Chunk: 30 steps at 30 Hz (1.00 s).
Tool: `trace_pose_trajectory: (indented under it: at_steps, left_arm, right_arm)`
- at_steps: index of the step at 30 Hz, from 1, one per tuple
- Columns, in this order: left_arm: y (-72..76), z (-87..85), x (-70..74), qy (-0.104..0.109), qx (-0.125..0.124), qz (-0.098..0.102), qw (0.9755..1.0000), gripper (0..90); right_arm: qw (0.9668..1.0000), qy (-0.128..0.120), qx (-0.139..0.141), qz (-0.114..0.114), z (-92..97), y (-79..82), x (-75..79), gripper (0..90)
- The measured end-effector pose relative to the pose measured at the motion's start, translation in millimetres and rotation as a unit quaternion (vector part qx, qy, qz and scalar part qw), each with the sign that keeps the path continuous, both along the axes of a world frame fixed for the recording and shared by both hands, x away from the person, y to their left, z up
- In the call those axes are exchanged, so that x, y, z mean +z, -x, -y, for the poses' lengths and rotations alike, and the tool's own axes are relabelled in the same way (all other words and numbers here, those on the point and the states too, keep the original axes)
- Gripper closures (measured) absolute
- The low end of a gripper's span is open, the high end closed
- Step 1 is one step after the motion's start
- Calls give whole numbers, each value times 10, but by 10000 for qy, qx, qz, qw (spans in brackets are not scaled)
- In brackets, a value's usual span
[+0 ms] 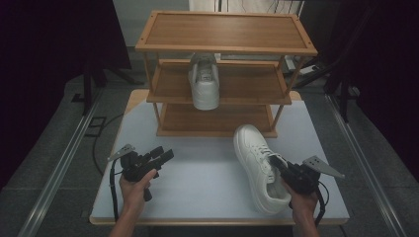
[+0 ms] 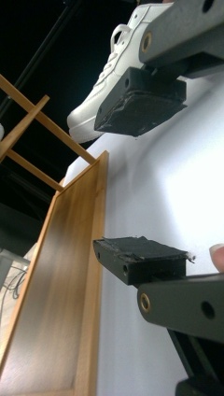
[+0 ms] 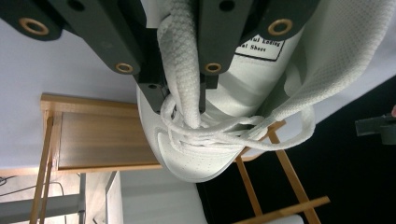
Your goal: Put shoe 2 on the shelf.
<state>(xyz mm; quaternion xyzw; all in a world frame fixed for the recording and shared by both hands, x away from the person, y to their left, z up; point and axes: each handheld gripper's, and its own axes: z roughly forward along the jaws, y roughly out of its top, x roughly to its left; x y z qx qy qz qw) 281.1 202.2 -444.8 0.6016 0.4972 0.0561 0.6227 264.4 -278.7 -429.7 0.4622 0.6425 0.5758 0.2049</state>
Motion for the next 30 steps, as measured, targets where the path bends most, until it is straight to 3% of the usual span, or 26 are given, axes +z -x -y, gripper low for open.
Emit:
trace_pose_trajectory:
  at_steps: [6,7,11,15,21,30]
  left_arm:
    - [-9,-17,-23,1,19,-46,10000,372]
    - [-4,-17,-21,-84,18,-21,10000,372]
    - [-1,-3,-36,-55,-4,-52,10000,372]
    - [5,26,-43,-96,-62,-69,9999,372]
    - [5,49,-46,-102,-92,-91,9999,371]
    - [16,59,-47,-95,-92,-101,9999,371]
  right_arm:
    - [9999,-72,25,80,-17,28,58,836]
    - [9998,-115,40,137,-26,60,101,836]
    - [9993,-280,99,222,-34,101,184,836]
    - [9977,-573,184,328,-53,144,295,837]
    - [9962,-703,153,484,-97,161,406,837]
    - [9921,-1095,36,606,-116,135,584,839]
